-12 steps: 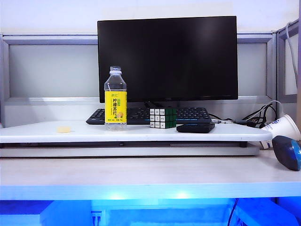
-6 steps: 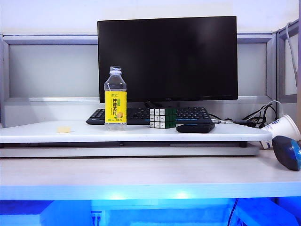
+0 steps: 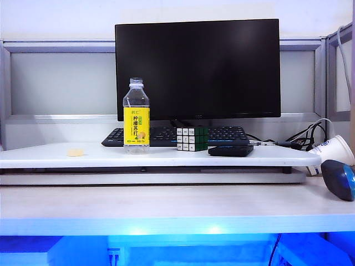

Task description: Grab a stick from the table and stick it in a plastic bottle.

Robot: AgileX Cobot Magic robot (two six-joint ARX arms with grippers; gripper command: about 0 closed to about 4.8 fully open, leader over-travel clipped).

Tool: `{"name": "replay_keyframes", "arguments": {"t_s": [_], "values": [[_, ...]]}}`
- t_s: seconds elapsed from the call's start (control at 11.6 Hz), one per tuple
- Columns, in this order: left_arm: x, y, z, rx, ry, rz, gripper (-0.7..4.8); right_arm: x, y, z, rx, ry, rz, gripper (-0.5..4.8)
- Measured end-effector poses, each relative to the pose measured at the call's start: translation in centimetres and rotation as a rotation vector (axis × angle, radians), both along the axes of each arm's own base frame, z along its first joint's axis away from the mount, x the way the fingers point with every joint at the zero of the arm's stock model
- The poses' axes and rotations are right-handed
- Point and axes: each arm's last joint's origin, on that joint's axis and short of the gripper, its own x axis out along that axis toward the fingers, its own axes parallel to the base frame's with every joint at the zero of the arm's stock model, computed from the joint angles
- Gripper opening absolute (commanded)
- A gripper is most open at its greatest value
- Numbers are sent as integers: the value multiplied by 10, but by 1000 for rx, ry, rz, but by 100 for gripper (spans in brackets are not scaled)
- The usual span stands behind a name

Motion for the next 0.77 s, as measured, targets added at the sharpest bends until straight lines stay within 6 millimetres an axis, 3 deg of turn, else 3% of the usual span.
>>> {"name": "replay_keyframes", "arguments": {"t_s": [0.09, 0.26, 0.69, 0.77], "values": [[0, 2, 0, 43, -1, 61, -4, -29, -5, -37, 62, -7, -62, -5], [0, 4, -1, 72, 3, 116, -4, -65, -13, -82, 110, -67, -174, -5], [0, 4, -1, 93, 2, 127, -4, -97, -20, -167, 124, 2, -227, -5], [0, 4, -1, 94, 2, 126, -4, -105, -36, -197, 135, 26, -241, -5]]}}
